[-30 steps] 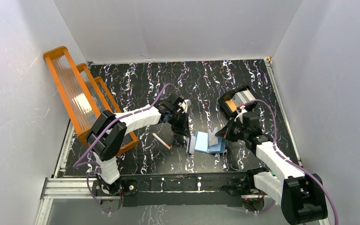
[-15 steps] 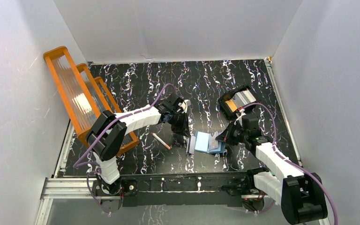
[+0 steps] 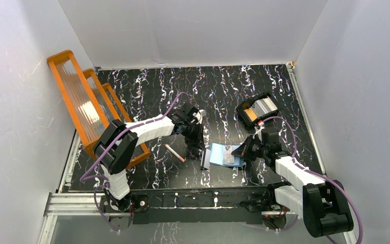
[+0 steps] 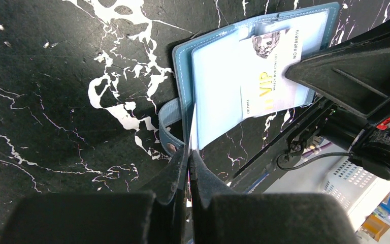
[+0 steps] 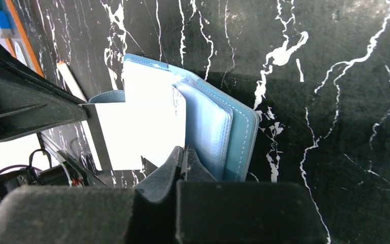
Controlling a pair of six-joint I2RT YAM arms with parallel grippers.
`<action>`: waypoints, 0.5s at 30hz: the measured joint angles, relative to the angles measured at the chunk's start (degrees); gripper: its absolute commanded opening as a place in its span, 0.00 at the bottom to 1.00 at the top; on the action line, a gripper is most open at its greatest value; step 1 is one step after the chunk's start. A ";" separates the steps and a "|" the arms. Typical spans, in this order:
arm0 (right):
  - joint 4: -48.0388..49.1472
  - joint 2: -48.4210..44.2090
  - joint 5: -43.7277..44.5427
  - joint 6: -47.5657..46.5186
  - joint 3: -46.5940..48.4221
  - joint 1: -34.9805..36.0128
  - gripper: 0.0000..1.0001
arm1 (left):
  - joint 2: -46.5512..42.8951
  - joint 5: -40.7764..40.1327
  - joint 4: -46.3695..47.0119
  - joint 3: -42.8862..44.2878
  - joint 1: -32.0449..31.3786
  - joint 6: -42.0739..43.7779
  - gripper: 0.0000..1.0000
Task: Put the credit cards into the card holder
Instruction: Insert the credit card into the card holder.
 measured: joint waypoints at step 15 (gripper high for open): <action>8.00 3.04 -2.19 2.47 -1.99 0.00 0.00 | 1.01 0.02 0.44 -0.85 0.00 0.02 0.00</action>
